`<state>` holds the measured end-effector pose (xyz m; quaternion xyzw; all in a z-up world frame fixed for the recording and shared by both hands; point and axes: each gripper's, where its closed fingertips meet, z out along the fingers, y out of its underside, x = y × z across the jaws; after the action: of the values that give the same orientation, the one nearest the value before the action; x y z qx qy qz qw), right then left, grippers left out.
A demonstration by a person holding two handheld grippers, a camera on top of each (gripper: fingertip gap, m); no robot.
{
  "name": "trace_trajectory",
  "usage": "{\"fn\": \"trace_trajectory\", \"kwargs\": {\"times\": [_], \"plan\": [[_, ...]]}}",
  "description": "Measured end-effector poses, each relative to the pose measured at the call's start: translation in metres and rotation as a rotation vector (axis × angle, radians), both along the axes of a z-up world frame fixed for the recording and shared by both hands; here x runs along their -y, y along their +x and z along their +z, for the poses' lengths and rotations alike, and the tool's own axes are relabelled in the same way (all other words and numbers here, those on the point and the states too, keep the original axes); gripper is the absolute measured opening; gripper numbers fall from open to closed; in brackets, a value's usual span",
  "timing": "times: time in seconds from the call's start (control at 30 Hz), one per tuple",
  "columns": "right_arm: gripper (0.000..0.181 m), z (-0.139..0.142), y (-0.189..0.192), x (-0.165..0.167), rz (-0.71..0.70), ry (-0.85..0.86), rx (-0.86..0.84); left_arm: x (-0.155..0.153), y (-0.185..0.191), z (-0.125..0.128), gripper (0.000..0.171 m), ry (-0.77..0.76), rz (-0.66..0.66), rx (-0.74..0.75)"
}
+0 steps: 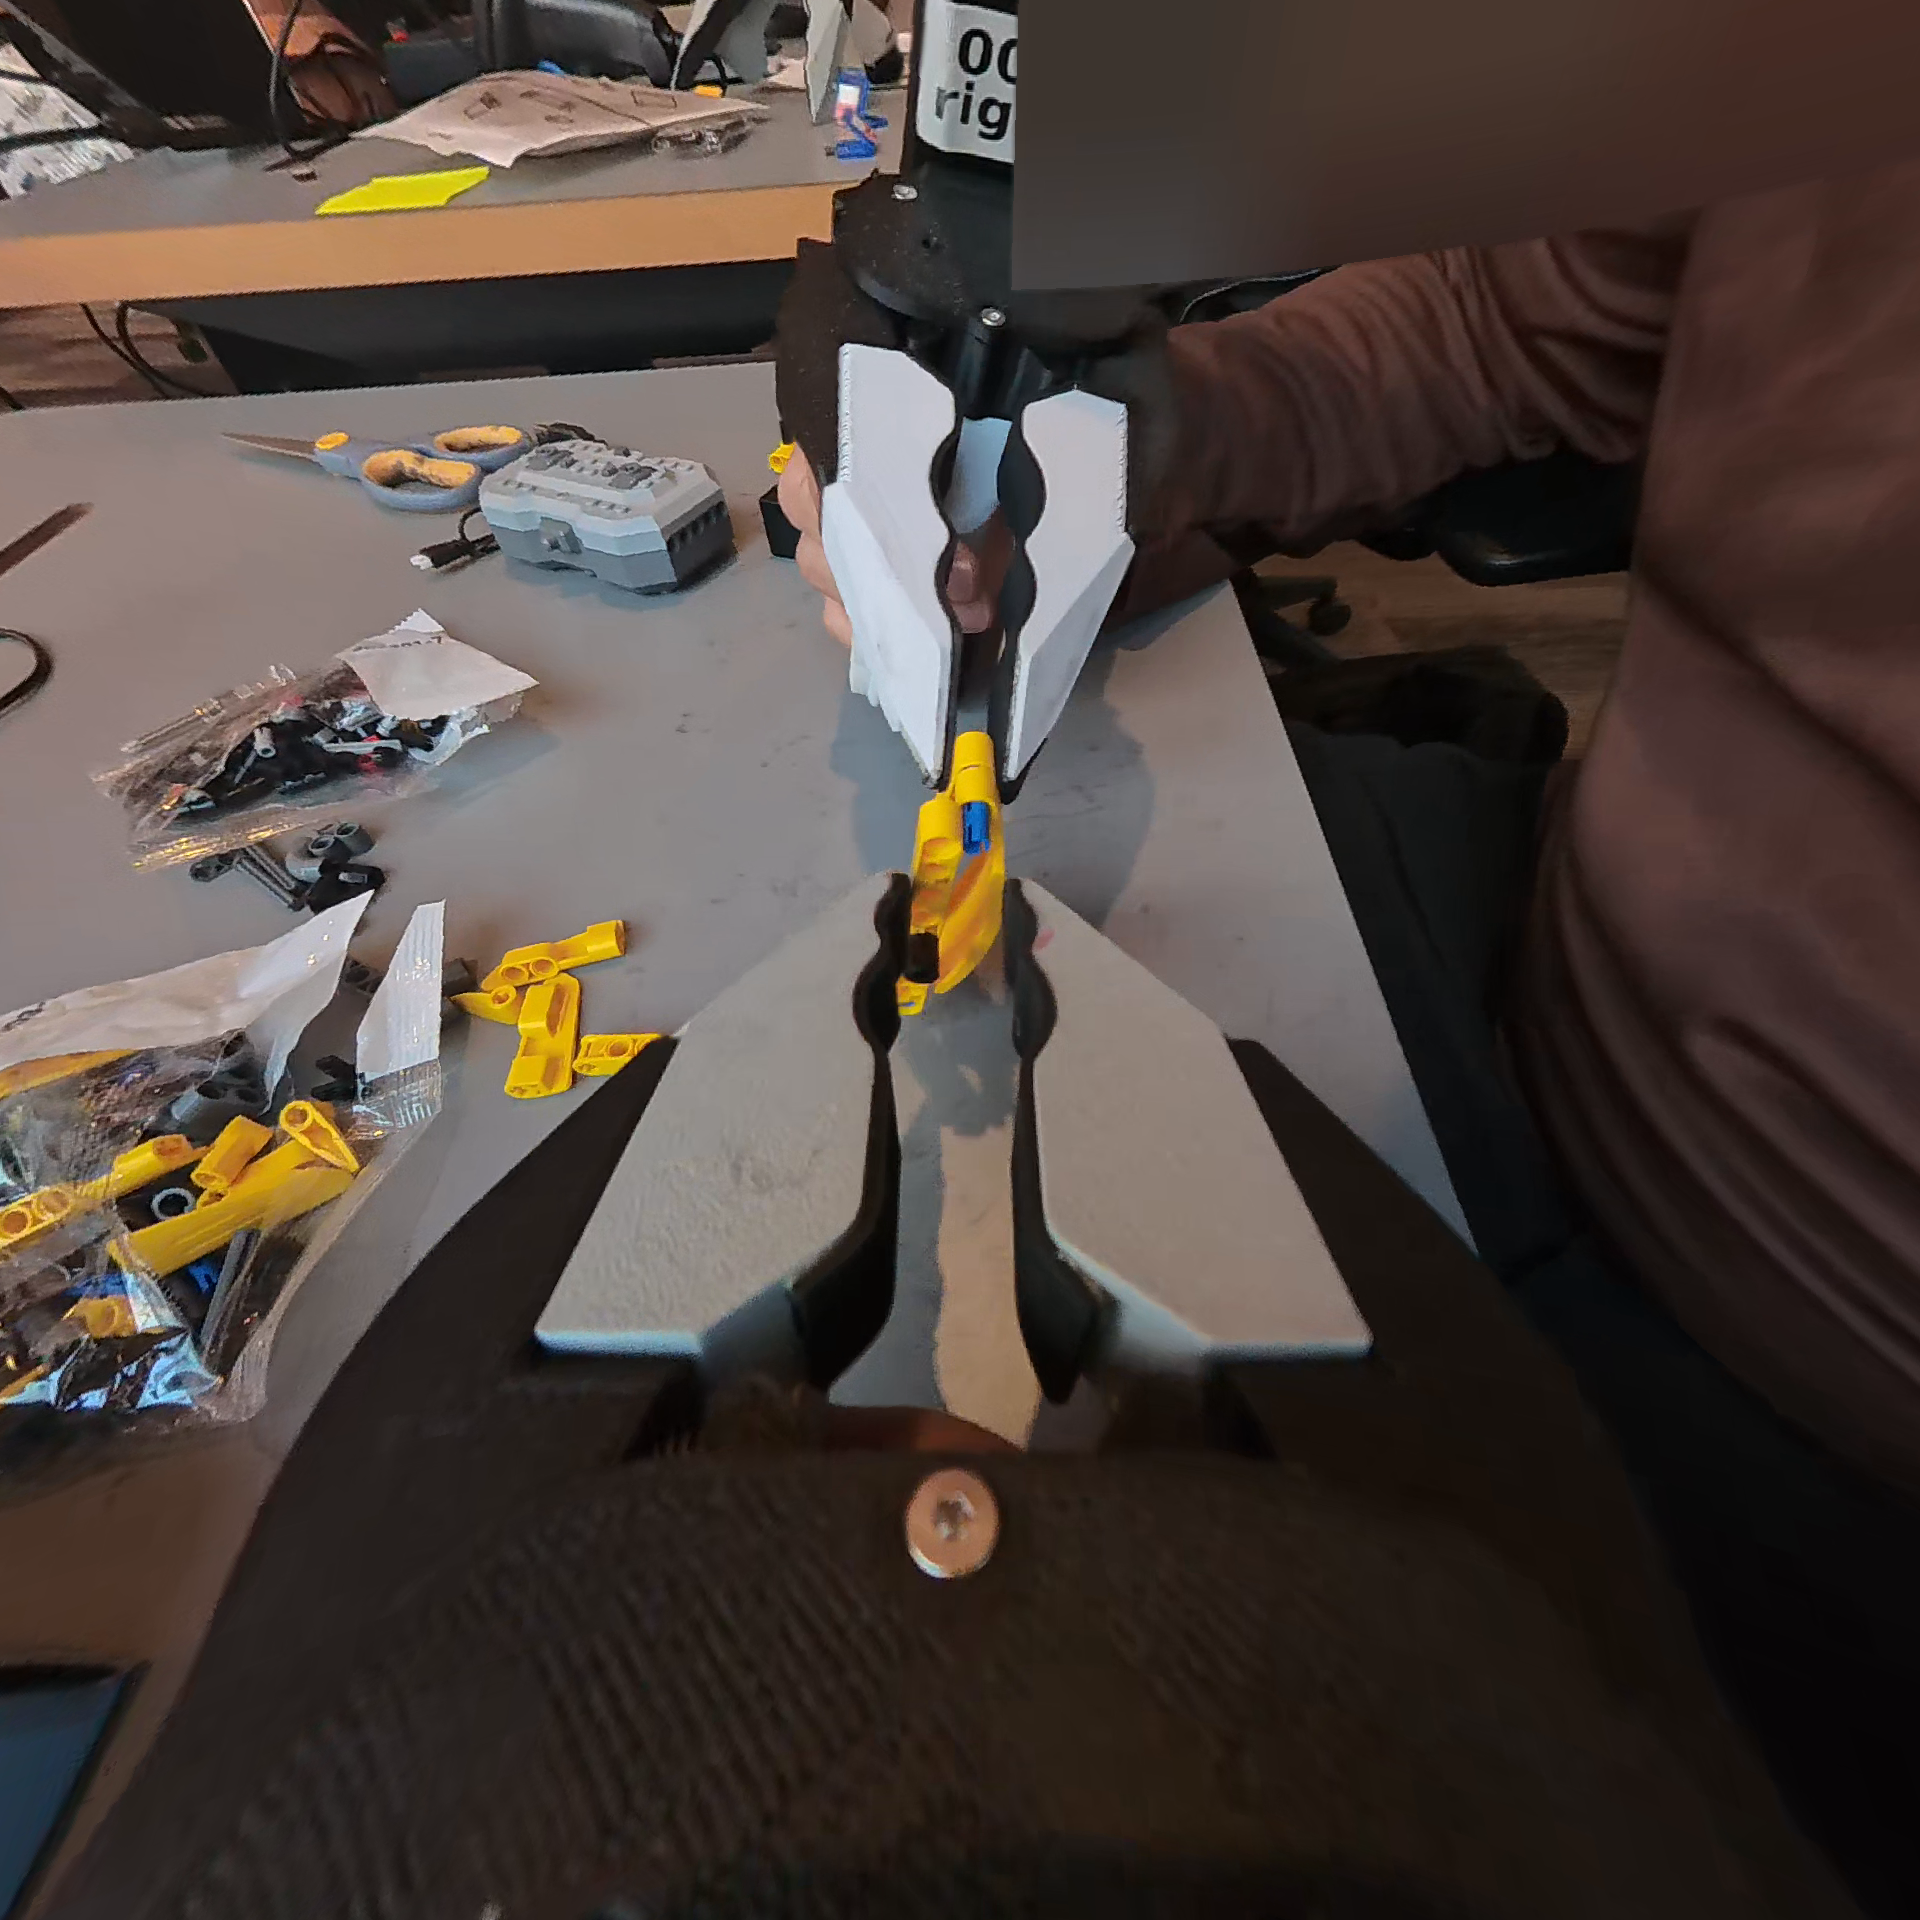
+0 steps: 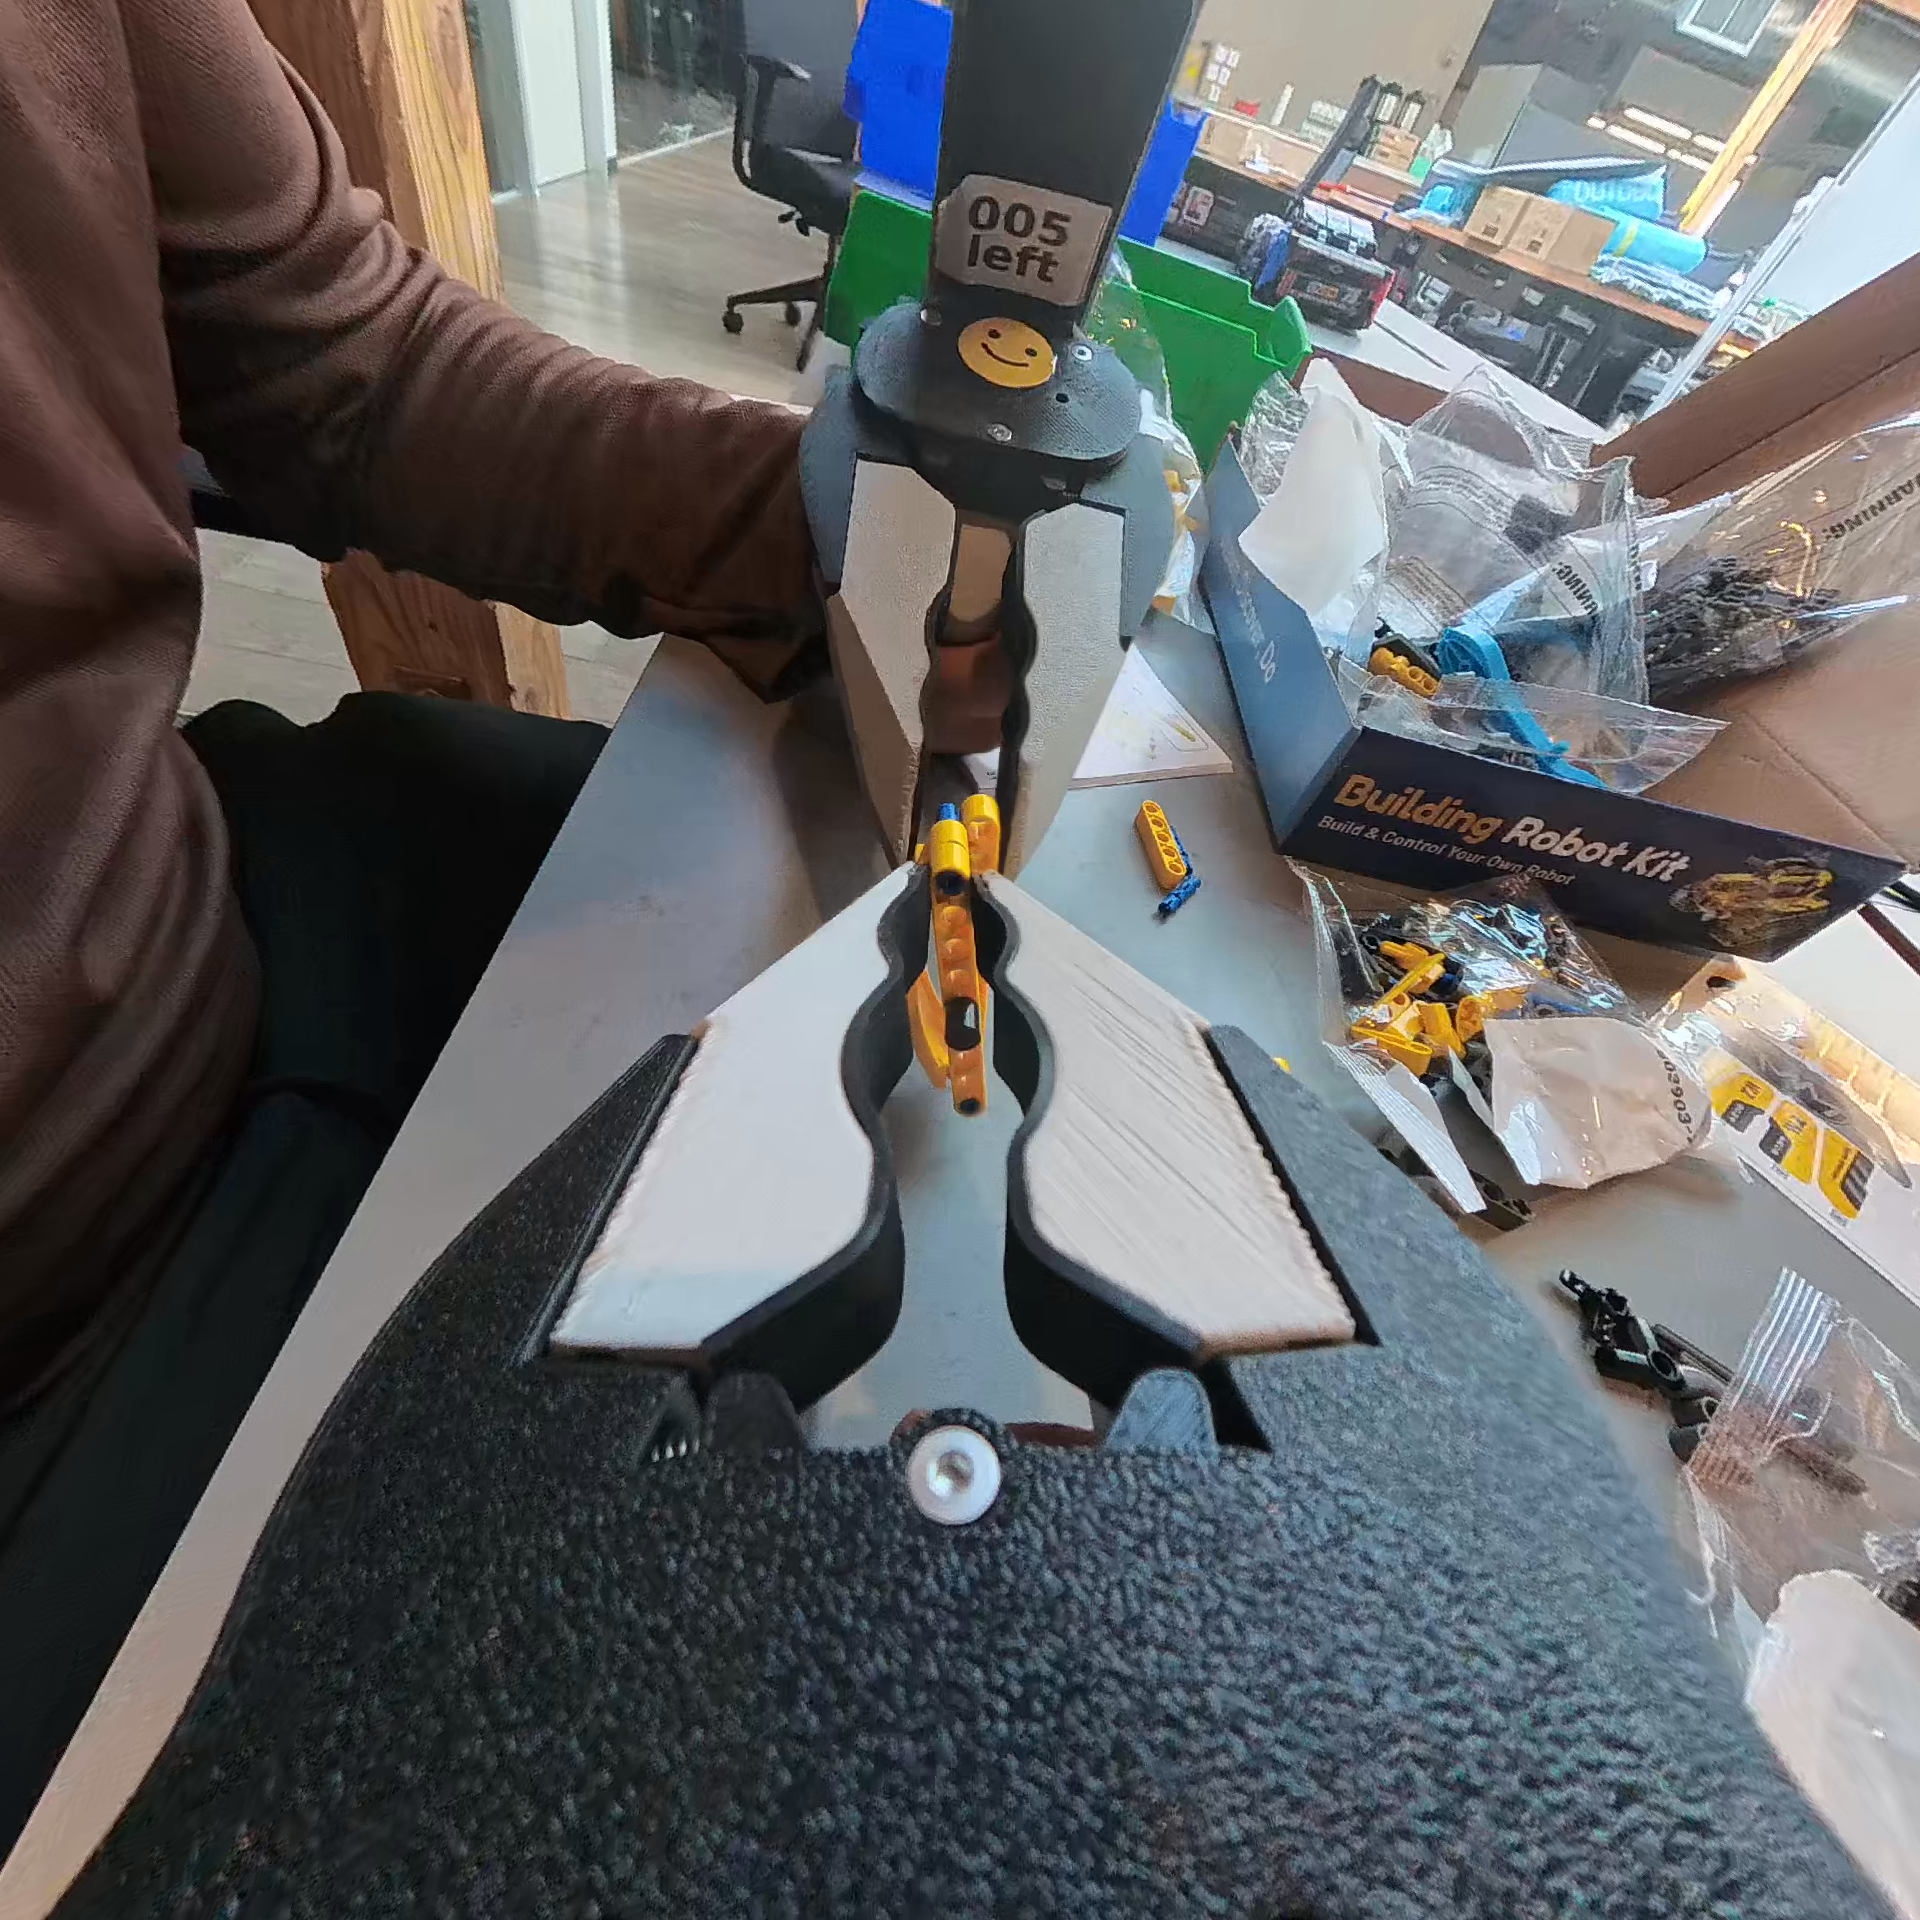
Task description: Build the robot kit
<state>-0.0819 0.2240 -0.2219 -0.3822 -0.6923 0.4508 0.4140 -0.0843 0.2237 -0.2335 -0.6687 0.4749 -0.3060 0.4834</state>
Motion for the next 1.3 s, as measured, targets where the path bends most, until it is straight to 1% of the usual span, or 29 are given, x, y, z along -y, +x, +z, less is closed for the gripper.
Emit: {"fn": "trace_trajectory", "kwargs": {"times": [0.17,0.23,0.3,0.37,0.47,0.5,0.53,0.57,0.63,0.67,0.8,0.97,1.1,1.23,1.3], "plan": [[0.007,0.001,0.001,0.002,0.040,-0.032,0.003,0.003,0.000,0.003,0.014,-0.005,-0.019,0.026],[0.007,0.002,0.004,0.006,0.077,-0.048,0.008,0.008,0.002,0.005,0.010,-0.048,-0.049,0.056],[0.007,0.001,0.005,0.009,0.098,-0.041,0.011,0.007,0.000,0.007,0.004,-0.045,-0.041,0.070],[0.007,-0.001,0.006,0.013,0.115,-0.024,0.013,0.007,0.000,0.008,0.004,-0.041,-0.038,0.076],[0.007,0.000,0.006,0.012,0.108,-0.018,0.007,0.008,0.001,0.007,0.006,-0.044,-0.040,0.071],[0.007,0.001,0.006,0.011,0.104,-0.024,0.002,0.009,0.002,0.007,0.014,-0.048,-0.048,0.074],[0.007,0.002,0.006,0.010,0.102,-0.033,-0.003,0.010,0.003,0.007,0.017,-0.055,-0.052,0.075],[0.007,0.003,0.007,0.010,0.106,-0.043,-0.008,0.011,0.004,0.007,0.017,-0.058,-0.057,0.072],[0.007,0.006,0.007,0.011,0.116,-0.059,-0.018,0.011,0.006,0.008,0.006,-0.041,-0.058,0.076],[0.007,0.007,0.008,0.012,0.124,-0.066,-0.022,0.011,0.007,0.009,0.004,-0.033,-0.056,0.082],[0.007,0.006,0.007,0.012,0.120,-0.068,-0.015,0.011,0.007,0.010,0.008,-0.045,-0.055,0.091],[0.007,0.005,0.006,0.013,0.123,-0.062,-0.007,0.011,0.008,0.010,0.005,-0.035,-0.053,0.084],[0.008,0.005,0.004,0.011,0.097,-0.049,-0.014,0.007,0.007,0.008,0.004,-0.022,-0.031,0.069],[0.018,0.004,0.003,0.013,0.097,-0.046,-0.012,0.004,0.006,0.008,0.004,-0.027,-0.012,0.067],[0.019,0.005,0.001,0.014,0.099,-0.070,-0.006,0.004,0.006,0.007,0.004,-0.020,-0.008,0.061]]}}
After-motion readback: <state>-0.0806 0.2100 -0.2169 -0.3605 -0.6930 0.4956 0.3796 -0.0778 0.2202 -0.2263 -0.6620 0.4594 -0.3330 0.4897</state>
